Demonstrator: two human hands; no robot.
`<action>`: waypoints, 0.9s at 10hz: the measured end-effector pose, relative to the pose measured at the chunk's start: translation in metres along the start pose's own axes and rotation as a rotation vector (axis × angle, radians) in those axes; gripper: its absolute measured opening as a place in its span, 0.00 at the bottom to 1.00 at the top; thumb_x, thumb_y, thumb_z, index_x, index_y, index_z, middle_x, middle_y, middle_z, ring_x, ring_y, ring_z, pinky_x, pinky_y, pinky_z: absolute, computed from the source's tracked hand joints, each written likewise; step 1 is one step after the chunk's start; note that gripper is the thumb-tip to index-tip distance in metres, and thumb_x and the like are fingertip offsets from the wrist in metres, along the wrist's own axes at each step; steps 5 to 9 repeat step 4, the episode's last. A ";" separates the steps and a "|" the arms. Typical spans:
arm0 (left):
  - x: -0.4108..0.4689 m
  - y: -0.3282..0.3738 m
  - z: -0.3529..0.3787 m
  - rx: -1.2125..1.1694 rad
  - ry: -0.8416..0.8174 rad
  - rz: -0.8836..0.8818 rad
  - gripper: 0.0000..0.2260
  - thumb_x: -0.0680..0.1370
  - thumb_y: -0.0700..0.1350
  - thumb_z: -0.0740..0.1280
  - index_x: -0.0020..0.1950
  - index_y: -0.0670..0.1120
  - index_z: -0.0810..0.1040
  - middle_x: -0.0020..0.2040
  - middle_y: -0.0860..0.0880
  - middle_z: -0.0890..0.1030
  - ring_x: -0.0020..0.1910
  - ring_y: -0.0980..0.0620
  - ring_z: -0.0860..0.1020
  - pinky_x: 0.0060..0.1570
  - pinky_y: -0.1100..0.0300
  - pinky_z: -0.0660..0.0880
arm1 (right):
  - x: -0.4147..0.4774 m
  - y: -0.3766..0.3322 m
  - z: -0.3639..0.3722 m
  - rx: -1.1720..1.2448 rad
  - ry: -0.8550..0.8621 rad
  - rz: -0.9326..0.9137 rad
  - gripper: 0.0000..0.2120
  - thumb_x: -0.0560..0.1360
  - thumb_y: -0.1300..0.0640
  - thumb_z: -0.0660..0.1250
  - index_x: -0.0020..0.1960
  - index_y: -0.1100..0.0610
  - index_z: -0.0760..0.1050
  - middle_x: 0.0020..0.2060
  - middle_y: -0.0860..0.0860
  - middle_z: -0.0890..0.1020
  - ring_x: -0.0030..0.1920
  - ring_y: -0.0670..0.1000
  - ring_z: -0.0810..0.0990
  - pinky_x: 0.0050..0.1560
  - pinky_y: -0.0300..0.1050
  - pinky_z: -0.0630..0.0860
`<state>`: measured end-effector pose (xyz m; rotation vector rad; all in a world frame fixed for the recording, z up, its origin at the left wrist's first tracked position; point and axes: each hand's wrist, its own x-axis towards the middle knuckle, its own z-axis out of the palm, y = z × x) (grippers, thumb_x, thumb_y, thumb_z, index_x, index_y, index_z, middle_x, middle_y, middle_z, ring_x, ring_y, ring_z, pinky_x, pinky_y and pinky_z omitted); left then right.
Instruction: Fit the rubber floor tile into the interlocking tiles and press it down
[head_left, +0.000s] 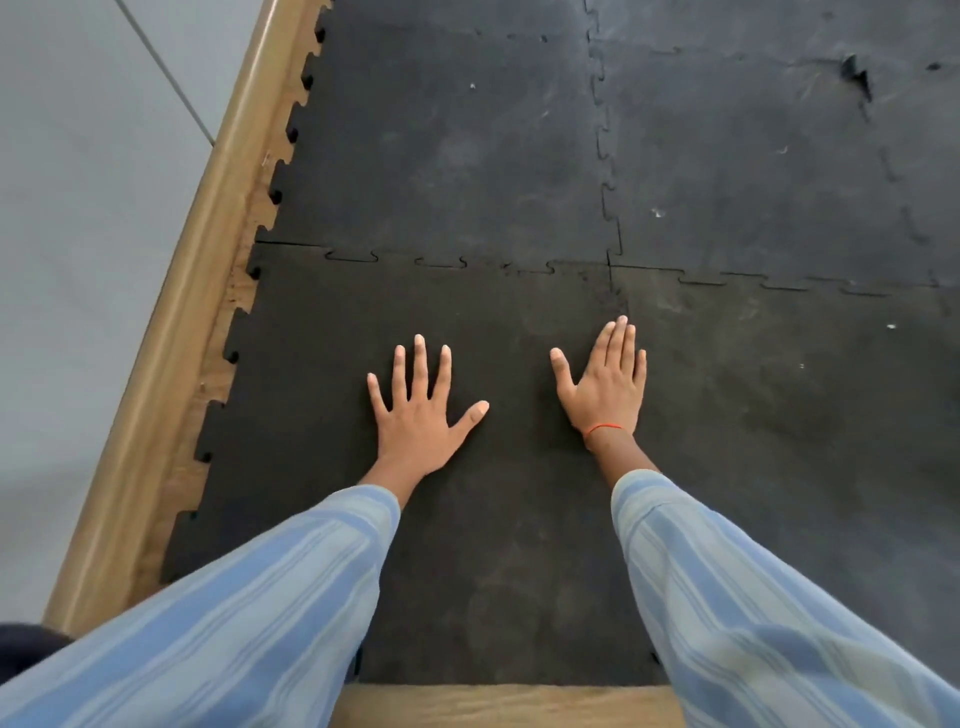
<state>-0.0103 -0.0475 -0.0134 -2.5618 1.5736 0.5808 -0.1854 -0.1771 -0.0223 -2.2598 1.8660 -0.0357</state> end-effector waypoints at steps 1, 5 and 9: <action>0.000 -0.001 -0.011 -0.020 -0.114 0.014 0.38 0.74 0.72 0.43 0.76 0.55 0.32 0.76 0.48 0.29 0.75 0.45 0.31 0.70 0.37 0.37 | 0.006 0.003 -0.011 0.039 -0.151 -0.010 0.43 0.77 0.33 0.48 0.78 0.62 0.41 0.78 0.55 0.42 0.78 0.52 0.40 0.76 0.52 0.39; -0.048 0.032 -0.152 0.015 -0.344 -0.058 0.24 0.78 0.56 0.62 0.70 0.44 0.68 0.78 0.40 0.49 0.76 0.40 0.50 0.69 0.43 0.59 | -0.027 -0.019 -0.151 0.069 -0.615 0.039 0.45 0.77 0.43 0.62 0.77 0.57 0.34 0.77 0.62 0.54 0.73 0.64 0.61 0.71 0.59 0.62; -0.048 0.032 -0.152 0.015 -0.344 -0.058 0.24 0.78 0.56 0.62 0.70 0.44 0.68 0.78 0.40 0.49 0.76 0.40 0.50 0.69 0.43 0.59 | -0.027 -0.019 -0.151 0.069 -0.615 0.039 0.45 0.77 0.43 0.62 0.77 0.57 0.34 0.77 0.62 0.54 0.73 0.64 0.61 0.71 0.59 0.62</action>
